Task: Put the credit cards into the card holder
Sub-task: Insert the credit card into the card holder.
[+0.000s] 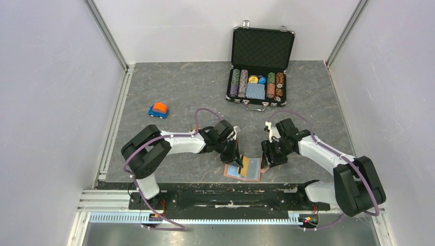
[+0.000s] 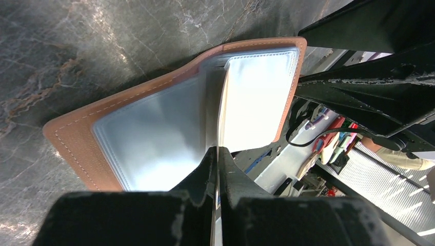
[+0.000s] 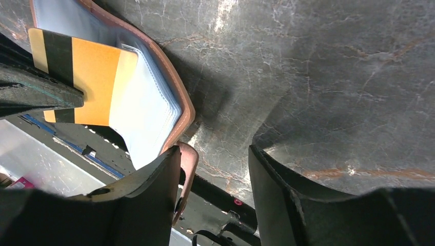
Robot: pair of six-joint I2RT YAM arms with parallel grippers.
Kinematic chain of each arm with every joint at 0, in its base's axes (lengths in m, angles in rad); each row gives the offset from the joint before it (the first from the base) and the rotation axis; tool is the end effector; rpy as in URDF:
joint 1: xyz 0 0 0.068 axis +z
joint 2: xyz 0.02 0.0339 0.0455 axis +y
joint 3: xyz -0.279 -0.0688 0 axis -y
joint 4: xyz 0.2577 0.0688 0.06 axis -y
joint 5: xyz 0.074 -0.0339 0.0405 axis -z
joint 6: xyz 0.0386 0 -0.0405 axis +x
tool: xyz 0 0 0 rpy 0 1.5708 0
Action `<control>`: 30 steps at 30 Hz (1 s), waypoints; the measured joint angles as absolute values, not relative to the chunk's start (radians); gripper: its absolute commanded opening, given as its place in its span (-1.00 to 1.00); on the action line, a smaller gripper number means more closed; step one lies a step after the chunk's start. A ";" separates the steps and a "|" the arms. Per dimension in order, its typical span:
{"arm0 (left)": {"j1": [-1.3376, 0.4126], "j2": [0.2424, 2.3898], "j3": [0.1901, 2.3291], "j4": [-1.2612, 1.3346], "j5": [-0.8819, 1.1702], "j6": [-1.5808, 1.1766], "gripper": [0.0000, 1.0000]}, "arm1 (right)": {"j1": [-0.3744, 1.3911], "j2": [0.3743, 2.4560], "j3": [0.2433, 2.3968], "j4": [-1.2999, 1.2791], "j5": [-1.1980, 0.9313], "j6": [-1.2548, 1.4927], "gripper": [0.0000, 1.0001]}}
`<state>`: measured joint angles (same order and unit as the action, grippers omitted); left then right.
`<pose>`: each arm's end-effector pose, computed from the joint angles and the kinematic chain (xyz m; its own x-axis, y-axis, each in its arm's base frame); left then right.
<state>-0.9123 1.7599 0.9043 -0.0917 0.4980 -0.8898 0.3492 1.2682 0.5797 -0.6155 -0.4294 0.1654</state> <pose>0.1994 -0.2879 0.1447 -0.9852 0.1579 -0.0663 0.1589 0.6985 -0.6978 0.1850 0.0845 0.1572 -0.9622 -0.1911 -0.1939 -0.2593 0.8600 0.4395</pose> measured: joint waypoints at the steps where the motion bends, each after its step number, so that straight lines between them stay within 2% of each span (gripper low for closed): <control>1: -0.912 1.760 0.904 -0.091 0.498 -0.890 -0.86 | 0.349 1.265 0.580 -0.616 -0.428 0.164 0.07; 4: -0.912 1.760 0.904 -0.090 0.500 -0.890 -0.86 | 0.349 1.265 0.579 -0.616 -0.427 0.163 -0.01; 7: -0.912 1.761 0.904 -0.088 0.501 -0.890 -0.88 | 0.349 1.265 0.579 -0.615 -0.423 0.163 -0.20; 10: -0.912 1.769 0.904 -0.085 0.500 -0.890 -0.91 | 0.349 1.261 0.579 -0.615 -0.408 0.165 -0.21; 14: -0.912 1.773 0.908 -0.086 0.502 -0.889 -0.92 | 0.348 1.243 0.579 -0.615 -0.402 0.165 -0.04; 19: -0.914 1.778 0.917 -0.094 0.503 -0.889 -0.88 | 0.337 1.208 0.579 -0.617 -0.404 0.159 0.29; 22: -0.917 1.782 0.923 -0.097 0.503 -0.888 -0.87 | 0.332 1.182 0.580 -0.615 -0.417 0.155 0.32; 25: -0.920 1.788 0.930 -0.100 0.505 -0.888 -0.84 | 0.331 1.183 0.579 -0.606 -0.437 0.156 0.22; 30: -0.928 1.802 0.955 -0.126 0.498 -0.873 -0.57 | 0.331 1.214 0.538 -0.553 -0.467 0.167 -0.05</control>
